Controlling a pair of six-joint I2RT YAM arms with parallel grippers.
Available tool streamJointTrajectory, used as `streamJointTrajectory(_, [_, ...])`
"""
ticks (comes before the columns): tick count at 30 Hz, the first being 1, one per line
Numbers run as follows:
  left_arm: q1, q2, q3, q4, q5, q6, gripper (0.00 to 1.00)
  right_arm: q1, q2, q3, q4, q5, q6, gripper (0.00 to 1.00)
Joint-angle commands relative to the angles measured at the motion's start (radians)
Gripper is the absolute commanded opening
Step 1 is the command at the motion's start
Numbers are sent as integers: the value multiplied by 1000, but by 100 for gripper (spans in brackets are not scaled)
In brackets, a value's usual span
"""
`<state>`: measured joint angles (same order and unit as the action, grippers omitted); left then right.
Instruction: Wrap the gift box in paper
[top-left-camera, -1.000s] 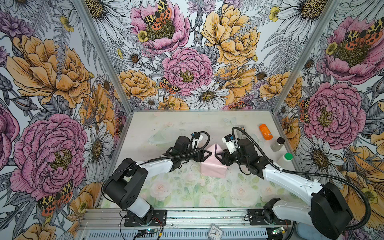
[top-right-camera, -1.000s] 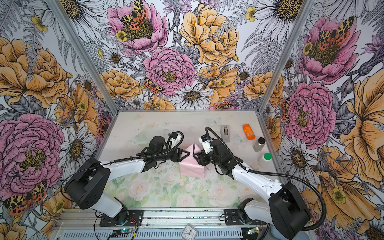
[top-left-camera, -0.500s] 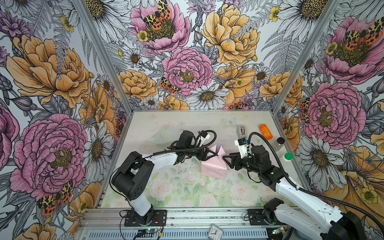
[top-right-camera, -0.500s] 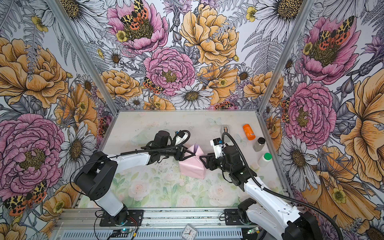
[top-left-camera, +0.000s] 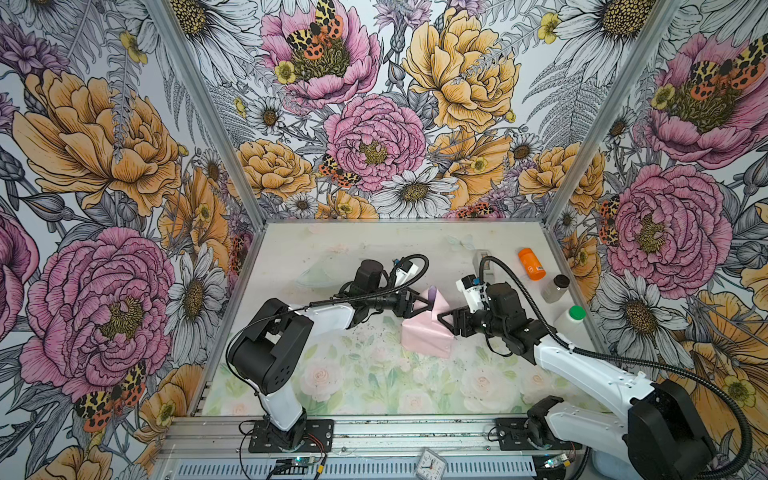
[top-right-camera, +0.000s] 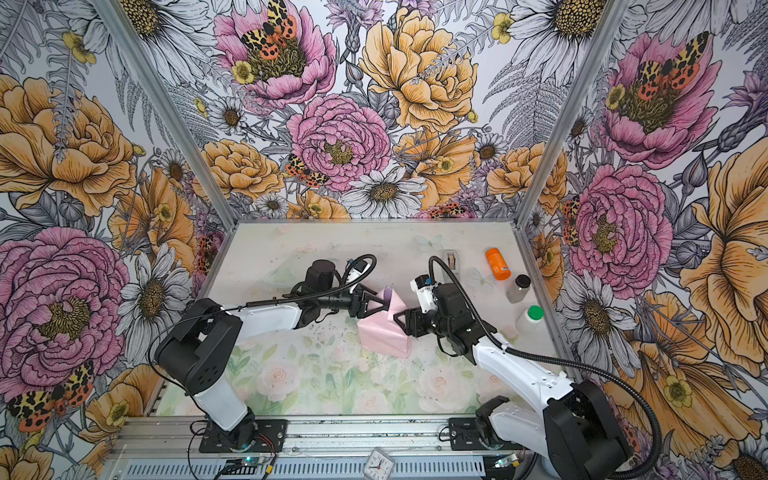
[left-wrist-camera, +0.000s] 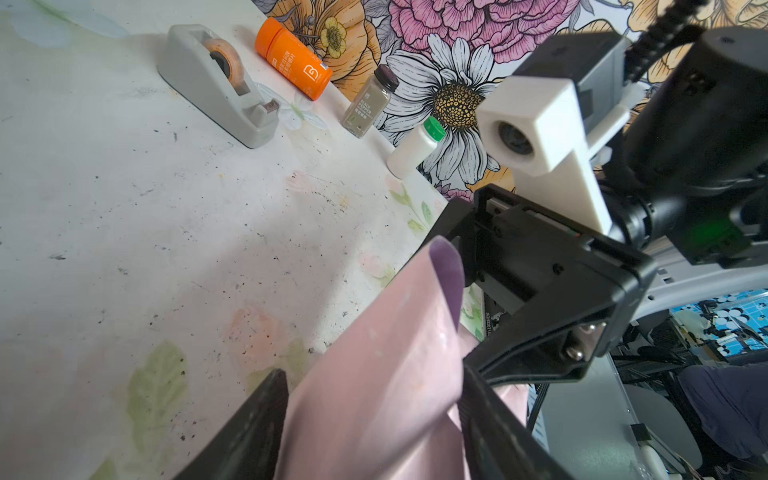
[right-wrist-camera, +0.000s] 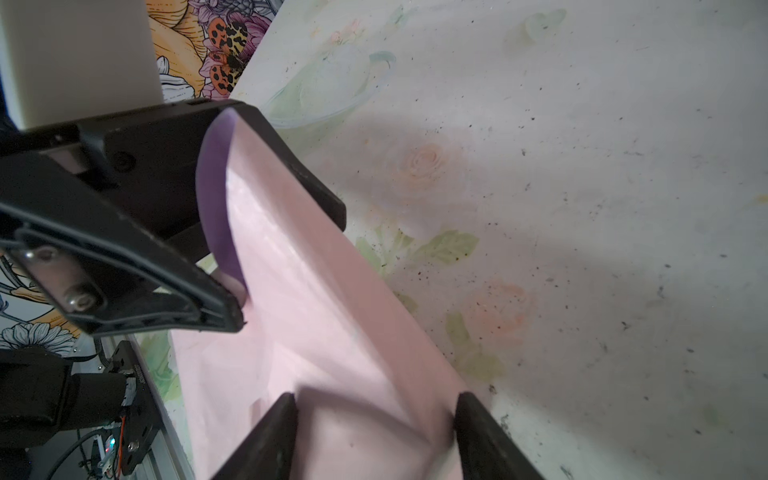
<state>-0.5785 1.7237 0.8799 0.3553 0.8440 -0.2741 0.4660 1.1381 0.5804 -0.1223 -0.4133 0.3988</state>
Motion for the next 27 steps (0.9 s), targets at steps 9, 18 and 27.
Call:
streamJointTrajectory(9, [-34, 72, 169, -234, 25, 200, 64, 11, 21, 1, -91, -9, -51, 62])
streamJointTrajectory(18, [-1, 52, 169, -318, 35, 261, 64, 9, 20, 3, -94, -4, -55, 62])
streamJointTrajectory(27, [43, 3, 52, -101, 113, 159, 66, 3, -7, -2, -92, -11, -55, 63])
